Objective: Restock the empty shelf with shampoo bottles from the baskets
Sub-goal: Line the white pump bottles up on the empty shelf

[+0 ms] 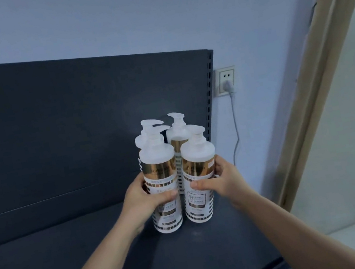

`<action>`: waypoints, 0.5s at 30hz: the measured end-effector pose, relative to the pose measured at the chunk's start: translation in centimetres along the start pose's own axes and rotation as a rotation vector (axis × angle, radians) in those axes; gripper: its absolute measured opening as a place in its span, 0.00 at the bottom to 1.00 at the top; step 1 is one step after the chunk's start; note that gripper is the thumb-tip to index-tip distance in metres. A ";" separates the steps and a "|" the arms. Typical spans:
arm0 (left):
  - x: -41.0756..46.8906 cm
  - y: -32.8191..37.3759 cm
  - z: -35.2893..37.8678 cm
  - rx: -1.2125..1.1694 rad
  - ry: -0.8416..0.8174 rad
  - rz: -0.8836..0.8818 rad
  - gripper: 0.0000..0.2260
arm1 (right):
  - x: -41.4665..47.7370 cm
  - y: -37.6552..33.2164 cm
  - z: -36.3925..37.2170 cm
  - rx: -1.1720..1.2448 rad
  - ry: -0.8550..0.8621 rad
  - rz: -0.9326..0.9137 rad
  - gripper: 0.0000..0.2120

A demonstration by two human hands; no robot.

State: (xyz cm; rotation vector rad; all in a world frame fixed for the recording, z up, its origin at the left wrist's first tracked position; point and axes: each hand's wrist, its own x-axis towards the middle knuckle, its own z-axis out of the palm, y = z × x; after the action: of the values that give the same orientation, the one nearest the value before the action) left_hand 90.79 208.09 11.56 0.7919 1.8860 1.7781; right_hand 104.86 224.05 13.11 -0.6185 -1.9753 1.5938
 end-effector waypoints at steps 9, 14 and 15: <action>1.6 -1.6 0.0 0.070 0.025 0.005 0.32 | 4.2 1.6 0.0 0.011 -0.038 0.017 0.26; 1.2 -1.7 0.3 0.214 0.057 0.061 0.32 | 4.7 2.4 0.2 -0.039 -0.031 -0.013 0.28; 1.1 -1.6 0.3 0.280 0.065 0.083 0.31 | 4.6 2.7 0.3 -0.064 -0.029 -0.024 0.30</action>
State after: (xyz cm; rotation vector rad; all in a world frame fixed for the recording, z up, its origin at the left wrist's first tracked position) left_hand 89.97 208.99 10.01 0.9320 2.2070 1.6244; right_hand 101.25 227.36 10.98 -0.5981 -2.0542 1.5382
